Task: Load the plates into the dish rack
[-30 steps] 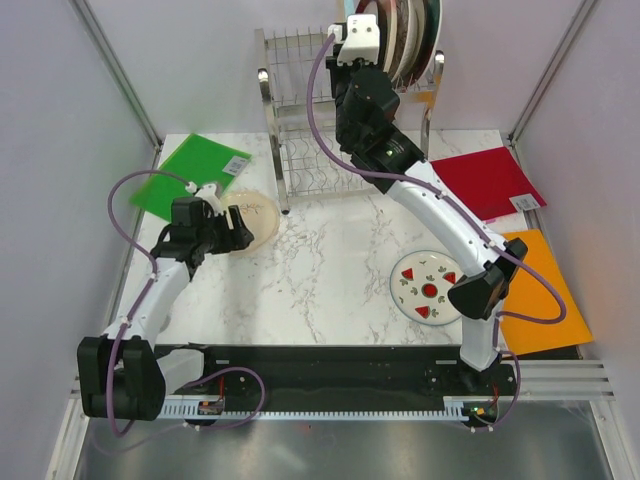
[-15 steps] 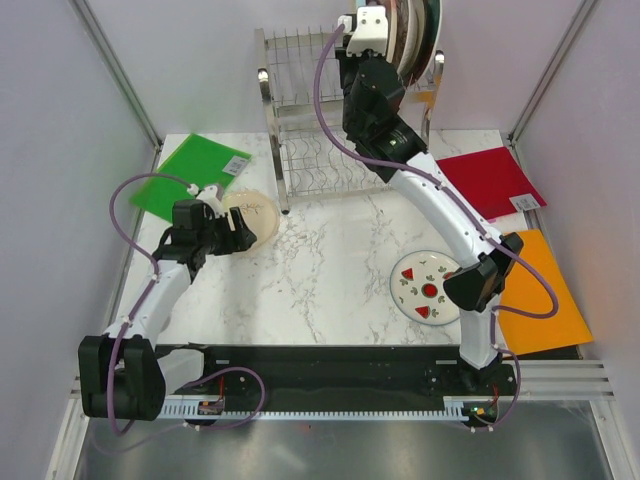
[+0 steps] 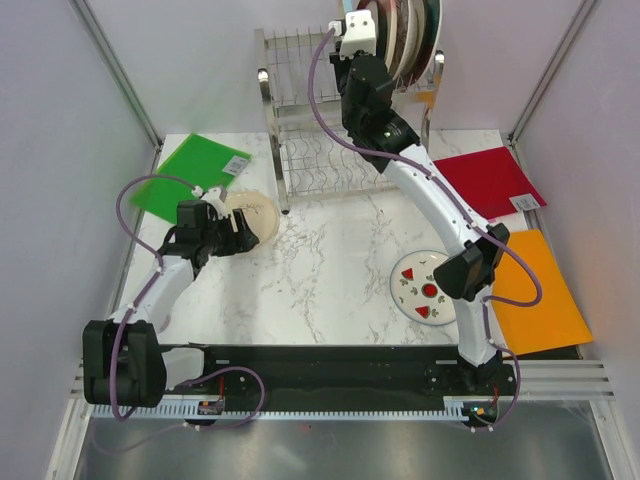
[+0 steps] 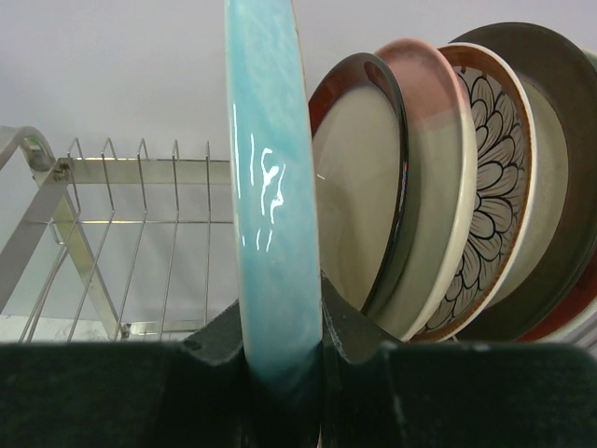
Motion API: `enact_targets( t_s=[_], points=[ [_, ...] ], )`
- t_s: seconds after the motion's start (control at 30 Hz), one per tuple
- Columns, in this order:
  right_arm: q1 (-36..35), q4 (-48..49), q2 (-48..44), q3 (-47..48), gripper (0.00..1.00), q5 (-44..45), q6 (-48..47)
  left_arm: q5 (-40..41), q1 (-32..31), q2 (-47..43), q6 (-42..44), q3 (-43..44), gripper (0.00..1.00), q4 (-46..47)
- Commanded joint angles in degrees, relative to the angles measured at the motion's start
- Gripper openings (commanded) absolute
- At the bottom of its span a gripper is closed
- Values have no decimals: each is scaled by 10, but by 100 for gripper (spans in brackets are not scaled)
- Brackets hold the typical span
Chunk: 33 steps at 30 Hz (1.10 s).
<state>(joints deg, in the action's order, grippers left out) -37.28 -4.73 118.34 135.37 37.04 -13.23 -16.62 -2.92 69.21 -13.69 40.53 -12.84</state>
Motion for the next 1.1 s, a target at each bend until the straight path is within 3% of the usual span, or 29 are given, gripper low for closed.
enact_targets(
  t_s=[0.0, 0.4, 0.43, 0.63, 0.8, 0.9, 1.0, 1.03, 1.07],
  points=[
    [12, 48, 10, 65, 0, -25, 8, -9, 0, 11, -13, 6, 75, 31],
    [36, 68, 87, 105, 1, -64, 2, -10, 0, 22, -11, 3, 75, 32],
    [36, 76, 90, 106, 13, -65, 1, -8, 0, 23, -9, 4, 75, 33],
    [37, 111, 83, 92, 47, -76, -9, 25, 0, 42, 21, 37, 78, 14],
    [36, 110, 34, 46, 54, -68, -11, 51, 1, 78, 61, 83, 79, -13],
    [31, 91, -22, -15, 56, -65, 13, 60, 0, 85, 90, 91, 74, 1],
    [13, 91, -106, -127, 58, -60, 18, 45, 0, 117, 116, 106, 53, 0],
    [6, 96, -130, -162, 61, -60, 14, 43, 0, 148, 120, 114, 39, -8],
    [-2, 102, -181, -234, 62, -64, 2, 44, 0, 164, 121, 123, 30, -17]
  ],
)
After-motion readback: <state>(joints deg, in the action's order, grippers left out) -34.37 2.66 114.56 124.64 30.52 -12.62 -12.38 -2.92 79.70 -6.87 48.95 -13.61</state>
